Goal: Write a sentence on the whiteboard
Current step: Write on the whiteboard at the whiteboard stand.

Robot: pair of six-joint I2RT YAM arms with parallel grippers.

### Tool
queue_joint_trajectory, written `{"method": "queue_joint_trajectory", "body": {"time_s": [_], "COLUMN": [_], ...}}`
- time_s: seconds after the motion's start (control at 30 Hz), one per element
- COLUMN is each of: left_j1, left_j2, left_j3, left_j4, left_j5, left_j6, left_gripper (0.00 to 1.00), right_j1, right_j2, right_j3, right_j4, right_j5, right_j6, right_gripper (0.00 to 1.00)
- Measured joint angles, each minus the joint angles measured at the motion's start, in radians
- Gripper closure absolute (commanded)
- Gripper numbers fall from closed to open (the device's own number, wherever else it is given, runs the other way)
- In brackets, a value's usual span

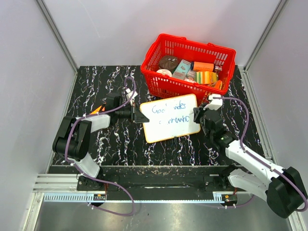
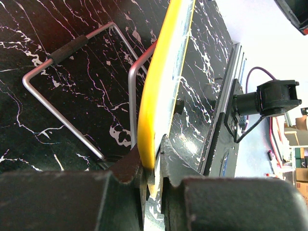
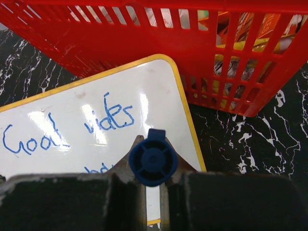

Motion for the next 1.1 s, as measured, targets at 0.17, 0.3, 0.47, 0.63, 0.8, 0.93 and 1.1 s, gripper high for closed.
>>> {"method": "queue_joint_trajectory", "body": {"time_s": [0.17,0.3,0.47,0.63,0.8,0.93,1.1], "left_j1": [0.000,0.000,0.000,0.000,-0.001,-0.001,-0.002], "left_j2": [0.000,0.000,0.000,0.000,0.000,0.000,0.000], "left_j3": [0.000,0.000,0.000,0.000,0.000,0.000,0.000], "left_j4": [0.000,0.000,0.000,0.000,0.000,0.000,0.000], "left_j5": [0.000,0.000,0.000,0.000,0.000,0.000,-0.001], "left_j6": [0.000,0.000,0.000,0.000,0.000,0.000,-0.001], "left_gripper": [1.00,1.00,1.00,1.00,1.00,1.00,1.00], "right_j1": [-0.001,-0.005,-0.013,-0.021,-0.024,-0.024,-0.024], "right_j2": [0.029,0.063,0.100,0.116,0.118,0.118,0.117], "right_j3": [0.031,0.047,0.058,0.058,0.058,0.053,0.035], "right_j4": [0.013,0.027,0.035,0.037,0.039,0.043,0.049], "right_j5": [0.016,0.016,0.016,0.015,0.012,0.003,-0.014], "right_j6": [-0.007,-0.013,-0.019,-0.019,-0.018,-0.014,-0.005], "right_gripper": [1.00,1.00,1.00,1.00,1.00,1.00,1.00]}}
